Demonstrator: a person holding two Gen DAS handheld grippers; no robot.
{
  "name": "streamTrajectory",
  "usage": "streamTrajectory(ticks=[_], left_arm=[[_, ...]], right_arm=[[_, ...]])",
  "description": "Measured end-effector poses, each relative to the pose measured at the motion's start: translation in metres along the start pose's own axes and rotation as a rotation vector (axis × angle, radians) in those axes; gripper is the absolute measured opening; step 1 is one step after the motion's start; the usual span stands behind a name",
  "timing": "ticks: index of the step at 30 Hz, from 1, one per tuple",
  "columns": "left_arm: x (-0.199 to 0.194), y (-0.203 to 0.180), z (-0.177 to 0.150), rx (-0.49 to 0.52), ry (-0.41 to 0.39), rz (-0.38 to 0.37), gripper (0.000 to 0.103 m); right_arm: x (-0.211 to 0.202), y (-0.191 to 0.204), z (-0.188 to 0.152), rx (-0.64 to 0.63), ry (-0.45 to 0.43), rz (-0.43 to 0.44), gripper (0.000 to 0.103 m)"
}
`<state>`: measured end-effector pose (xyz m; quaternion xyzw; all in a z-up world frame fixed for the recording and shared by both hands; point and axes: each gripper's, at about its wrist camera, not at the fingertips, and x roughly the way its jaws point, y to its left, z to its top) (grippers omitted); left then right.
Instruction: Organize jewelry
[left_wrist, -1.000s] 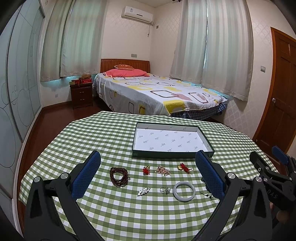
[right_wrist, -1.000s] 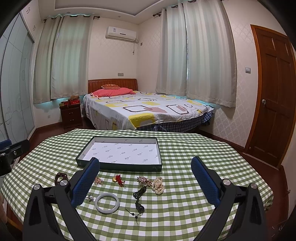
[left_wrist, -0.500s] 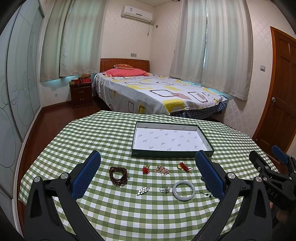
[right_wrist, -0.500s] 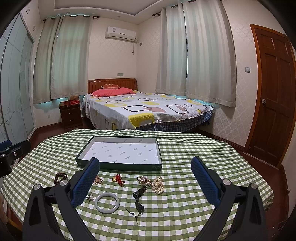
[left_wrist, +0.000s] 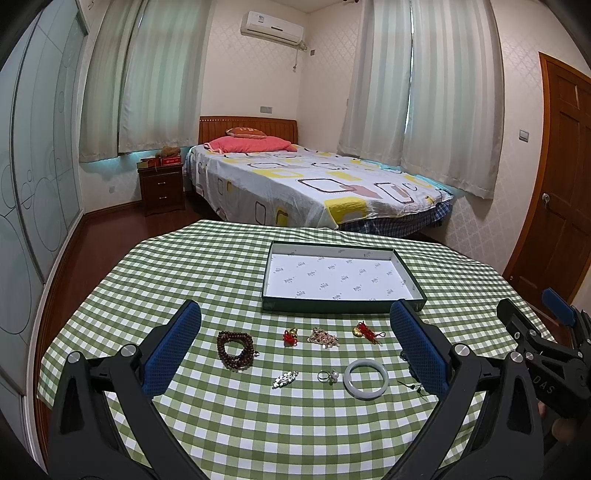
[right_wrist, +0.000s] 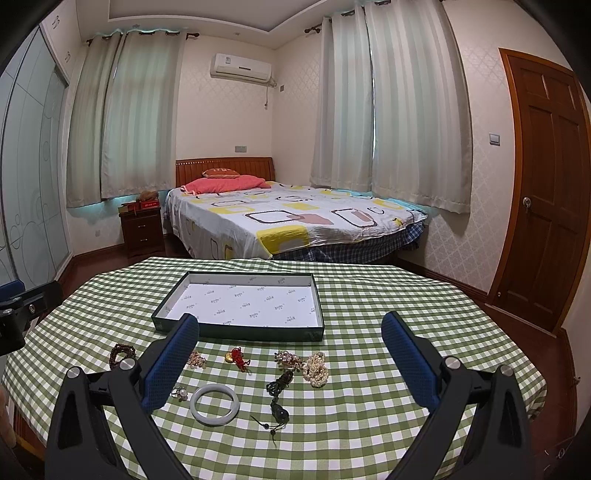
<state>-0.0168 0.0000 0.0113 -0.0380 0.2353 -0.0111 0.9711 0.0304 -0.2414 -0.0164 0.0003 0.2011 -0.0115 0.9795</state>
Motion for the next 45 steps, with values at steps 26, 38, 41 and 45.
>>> streamTrajectory(ticks=[26,38,41,45], left_arm=[[0.002,-0.001,-0.003,0.003,0.005,-0.006,0.100],[0.054,0.020,-0.036,0.014,0.082,-0.013,0.100],[0.073,0.029,-0.050,0.002,0.130,-0.008,0.100],[0.097,0.039,-0.066,-0.025,0.205,-0.008,0.100]], right_arm=[[-0.001,0.001,0.000,0.003,0.002,-0.001,0.097],[0.035,-0.005,-0.039,-0.018,0.042,-0.009,0.097],[0.049,-0.006,-0.053,-0.032,0.059,-0.015,0.097],[0.064,-0.011,-0.068,-0.020,0.090,-0.005,0.097]])
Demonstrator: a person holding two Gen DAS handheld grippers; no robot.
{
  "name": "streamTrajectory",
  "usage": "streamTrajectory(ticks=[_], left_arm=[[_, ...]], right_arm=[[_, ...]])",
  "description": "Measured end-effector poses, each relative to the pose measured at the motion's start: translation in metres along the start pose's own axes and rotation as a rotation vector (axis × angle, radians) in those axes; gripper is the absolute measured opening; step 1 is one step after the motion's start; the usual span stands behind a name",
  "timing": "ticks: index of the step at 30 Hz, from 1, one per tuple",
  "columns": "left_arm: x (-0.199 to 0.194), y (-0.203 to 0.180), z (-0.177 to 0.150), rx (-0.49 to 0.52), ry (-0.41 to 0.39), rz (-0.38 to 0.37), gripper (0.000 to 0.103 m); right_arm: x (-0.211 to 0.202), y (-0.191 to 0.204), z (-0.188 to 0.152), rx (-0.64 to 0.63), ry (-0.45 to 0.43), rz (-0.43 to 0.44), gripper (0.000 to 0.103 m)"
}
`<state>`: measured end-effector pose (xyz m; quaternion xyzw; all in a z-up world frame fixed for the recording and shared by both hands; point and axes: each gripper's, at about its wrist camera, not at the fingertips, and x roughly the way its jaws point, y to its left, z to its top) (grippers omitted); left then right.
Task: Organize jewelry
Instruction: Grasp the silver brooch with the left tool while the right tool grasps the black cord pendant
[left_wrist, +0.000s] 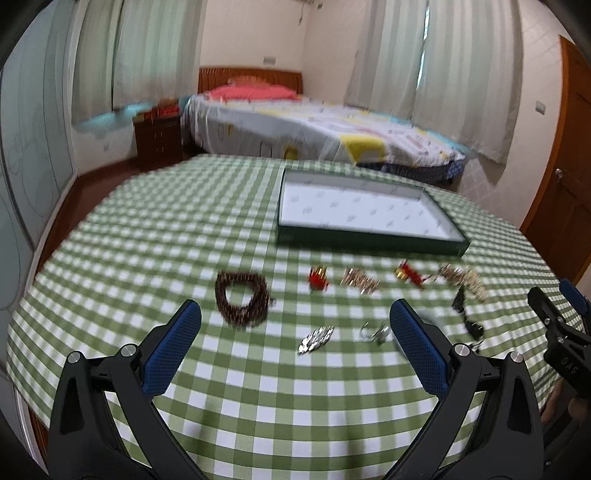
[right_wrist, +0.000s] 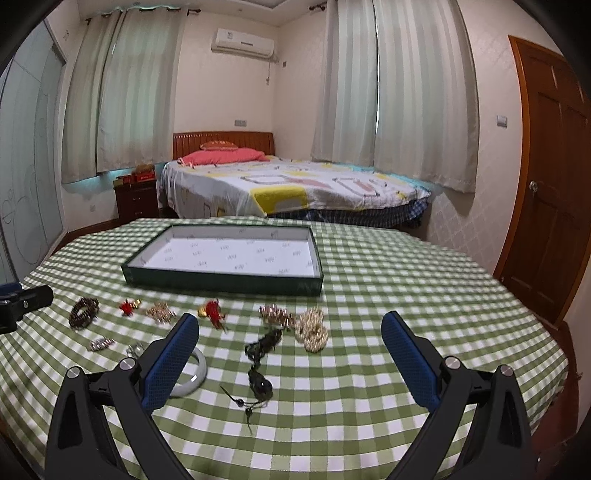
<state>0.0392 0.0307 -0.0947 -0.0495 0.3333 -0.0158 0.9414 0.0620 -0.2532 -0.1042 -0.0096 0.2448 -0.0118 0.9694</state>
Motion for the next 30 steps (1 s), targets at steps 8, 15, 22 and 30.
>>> streamTrajectory(ticks=[8,15,22,30], left_arm=[[0.038,-0.001,-0.013,0.029,0.066,0.004,0.086],[0.062,-0.014,-0.016,0.102,0.106,-0.007,0.072],[0.085,-0.021,-0.023,0.133,0.168,-0.034,0.057],[0.086,-0.025,-0.027,0.162,0.144,-0.029,0.046]], right_arm=[[0.026,0.000,-0.020,-0.014,0.059,0.029,0.097],[0.045,0.004,-0.028,-0.031,0.124,0.064,0.097],[0.056,0.005,-0.032,-0.025,0.165,0.086,0.097],[0.064,0.001,-0.035,0.001,0.207,0.107,0.096]])
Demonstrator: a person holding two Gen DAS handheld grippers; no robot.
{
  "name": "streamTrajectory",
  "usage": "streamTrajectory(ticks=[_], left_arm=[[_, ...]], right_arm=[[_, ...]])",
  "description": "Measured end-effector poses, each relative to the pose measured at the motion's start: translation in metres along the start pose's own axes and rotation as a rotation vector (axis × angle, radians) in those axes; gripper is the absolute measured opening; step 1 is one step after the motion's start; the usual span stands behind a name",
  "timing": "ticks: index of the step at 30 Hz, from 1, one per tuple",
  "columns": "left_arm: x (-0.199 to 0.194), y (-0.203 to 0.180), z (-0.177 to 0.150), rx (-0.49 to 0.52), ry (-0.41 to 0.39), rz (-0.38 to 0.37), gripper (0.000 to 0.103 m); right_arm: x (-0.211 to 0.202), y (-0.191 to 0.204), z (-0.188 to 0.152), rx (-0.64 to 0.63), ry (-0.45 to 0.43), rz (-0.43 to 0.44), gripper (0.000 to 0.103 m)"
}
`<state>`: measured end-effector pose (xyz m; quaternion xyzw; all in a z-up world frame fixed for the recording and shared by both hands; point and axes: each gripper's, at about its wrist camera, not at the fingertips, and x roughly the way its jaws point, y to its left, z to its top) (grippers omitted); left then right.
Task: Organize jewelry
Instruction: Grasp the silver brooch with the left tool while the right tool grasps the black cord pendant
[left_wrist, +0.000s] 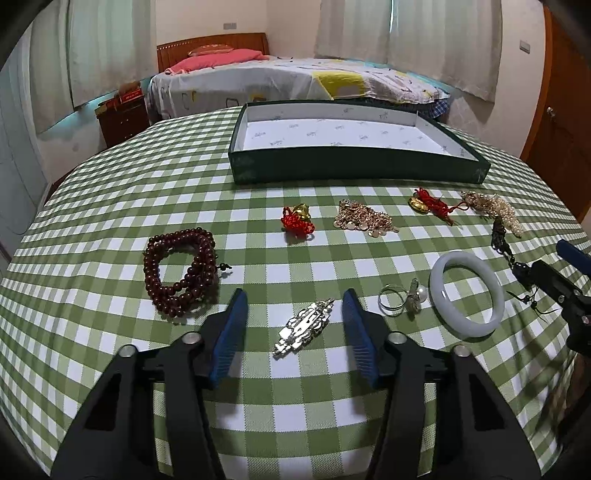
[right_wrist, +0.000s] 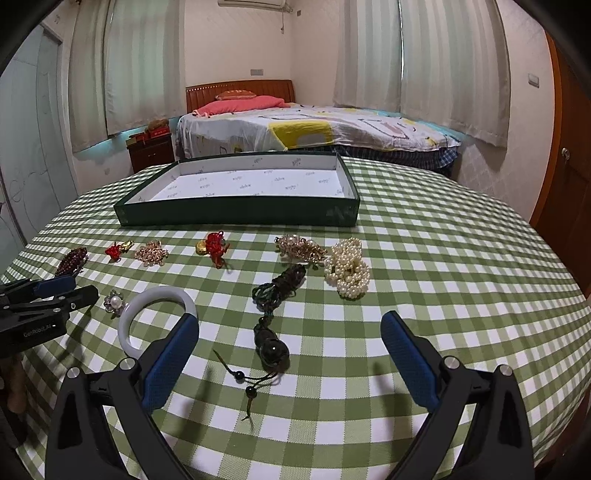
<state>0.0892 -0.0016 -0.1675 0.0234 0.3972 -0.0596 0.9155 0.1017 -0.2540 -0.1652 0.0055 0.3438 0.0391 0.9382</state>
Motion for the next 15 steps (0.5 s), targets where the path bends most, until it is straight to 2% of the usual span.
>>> streamTrajectory(ticks=[5,8,9,10,12,15], left_arm=[[-0.001,-0.004,-0.001,0.015,-0.015,-0.016,0.029],[-0.001,-0.005,-0.001,0.014,-0.018,-0.020,0.026],[-0.001,-0.005,-0.001,0.014,-0.018,-0.021,0.026],[-0.001,-0.005,-0.001,0.013,-0.018,-0.020,0.026],[-0.001,-0.005,-0.001,0.011,-0.020,-0.021,0.026],[0.000,-0.004,-0.001,0.006,-0.021,-0.022,0.026]], right_arm=[[0.002,-0.001,-0.002,0.007,0.016,0.017,0.091],[0.003,0.000,-0.001,0.004,0.025,0.027,0.073],[0.004,0.000,-0.001,0.004,0.030,0.032,0.061],[0.005,0.001,-0.001,0.004,0.038,0.033,0.056],[0.008,0.001,-0.002,0.006,0.052,0.042,0.056],[0.011,0.003,-0.002,-0.001,0.071,0.051,0.045]])
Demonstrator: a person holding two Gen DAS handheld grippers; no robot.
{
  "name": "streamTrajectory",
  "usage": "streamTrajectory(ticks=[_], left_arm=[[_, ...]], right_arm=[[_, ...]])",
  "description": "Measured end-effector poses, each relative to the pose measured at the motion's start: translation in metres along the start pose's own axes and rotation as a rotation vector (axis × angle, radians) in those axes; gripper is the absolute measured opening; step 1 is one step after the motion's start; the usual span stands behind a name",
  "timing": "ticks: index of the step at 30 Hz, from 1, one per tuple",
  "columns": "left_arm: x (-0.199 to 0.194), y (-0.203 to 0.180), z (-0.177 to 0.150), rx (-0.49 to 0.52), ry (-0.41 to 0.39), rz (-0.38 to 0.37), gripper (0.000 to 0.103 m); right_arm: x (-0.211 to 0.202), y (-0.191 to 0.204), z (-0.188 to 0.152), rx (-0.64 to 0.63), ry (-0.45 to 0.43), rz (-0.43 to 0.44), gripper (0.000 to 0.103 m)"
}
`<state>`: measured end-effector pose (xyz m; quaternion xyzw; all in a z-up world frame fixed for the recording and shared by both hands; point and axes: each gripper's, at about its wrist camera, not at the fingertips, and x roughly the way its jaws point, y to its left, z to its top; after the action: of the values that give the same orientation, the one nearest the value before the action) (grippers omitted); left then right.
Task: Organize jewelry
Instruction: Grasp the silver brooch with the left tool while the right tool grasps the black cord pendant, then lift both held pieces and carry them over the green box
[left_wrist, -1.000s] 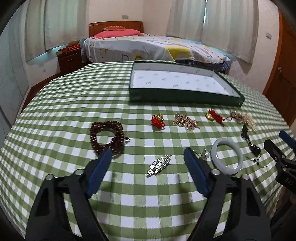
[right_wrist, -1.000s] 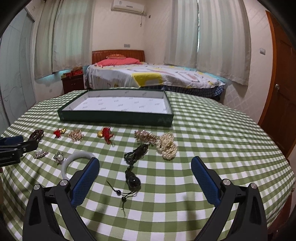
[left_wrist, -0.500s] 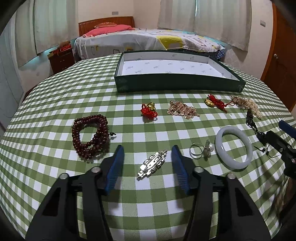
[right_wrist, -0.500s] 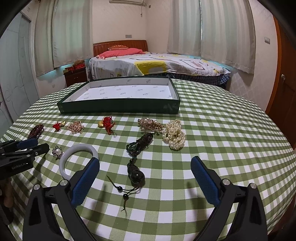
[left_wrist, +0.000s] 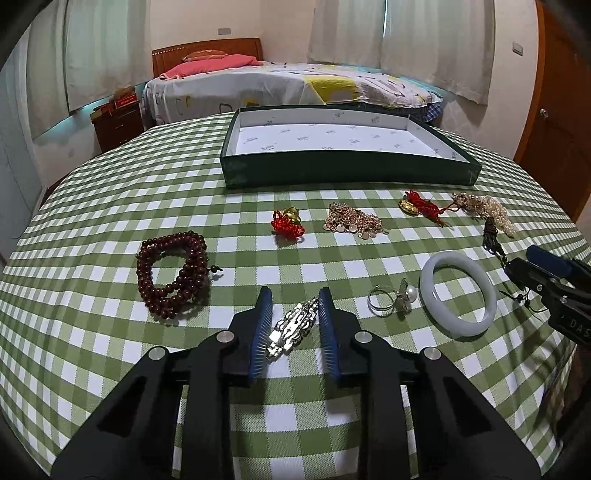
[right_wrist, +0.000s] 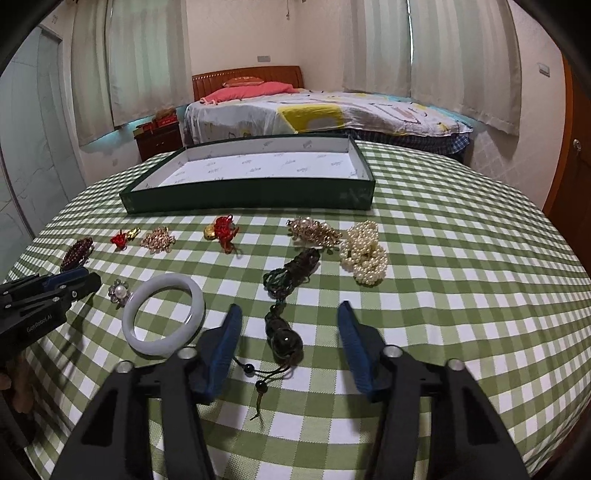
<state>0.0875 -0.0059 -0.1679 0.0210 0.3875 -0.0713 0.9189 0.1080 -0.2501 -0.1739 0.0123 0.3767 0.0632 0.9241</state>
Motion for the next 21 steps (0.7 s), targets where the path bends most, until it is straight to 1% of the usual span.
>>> streamTrajectory(ticks=[1,2,3,5,7,10,11,16,19,20,21], left_arm=[[-0.0001,0.0002,0.0001,-0.003,0.000,0.002,0.026],[-0.0006,0.0011,0.0000,-0.007,0.000,-0.001,0.026],[-0.0007,0.0016,-0.0001,-0.010,-0.001,-0.002,0.026],[-0.0008,0.0013,0.0002,-0.009,-0.001,0.002,0.027],[-0.0012,0.0026,-0.0003,-0.012,-0.001,-0.001,0.027],[-0.0014,0.0020,-0.0005,-0.014,-0.003,0.000,0.022],[-0.0019,0.0021,-0.0009,-0.016,-0.004,0.000,0.016],[-0.0030,0.0030,-0.0011,-0.018,-0.007,-0.001,0.016],[-0.0062,0.0040,-0.0011,-0.020,-0.023,0.004,0.016],[-0.0073,0.0043,-0.0013,-0.021,-0.027,0.005,0.012],[-0.0084,0.0045,-0.0014,-0.022,-0.030,0.006,0.012]], right_arm=[[0.0014,0.0002,-0.0009,-0.001,0.010,0.007,0.039],[0.0021,0.0000,-0.0018,0.000,0.019,0.016,0.037],[0.0034,-0.0003,-0.0029,0.000,0.029,0.024,0.032],[0.0036,-0.0011,-0.0033,-0.003,0.033,0.026,0.028],[0.0036,-0.0009,-0.0037,-0.009,0.035,0.026,0.022],[0.0029,-0.0012,-0.0043,-0.006,0.035,0.035,0.021],[0.0029,-0.0015,-0.0044,-0.005,0.036,0.037,0.021],[0.0003,-0.0024,-0.0043,0.005,0.027,0.041,0.021],[-0.0020,-0.0025,-0.0037,0.009,0.017,0.043,0.021],[-0.0024,-0.0022,-0.0036,0.008,0.016,0.043,0.021],[-0.0026,-0.0017,-0.0037,0.008,0.016,0.043,0.021]])
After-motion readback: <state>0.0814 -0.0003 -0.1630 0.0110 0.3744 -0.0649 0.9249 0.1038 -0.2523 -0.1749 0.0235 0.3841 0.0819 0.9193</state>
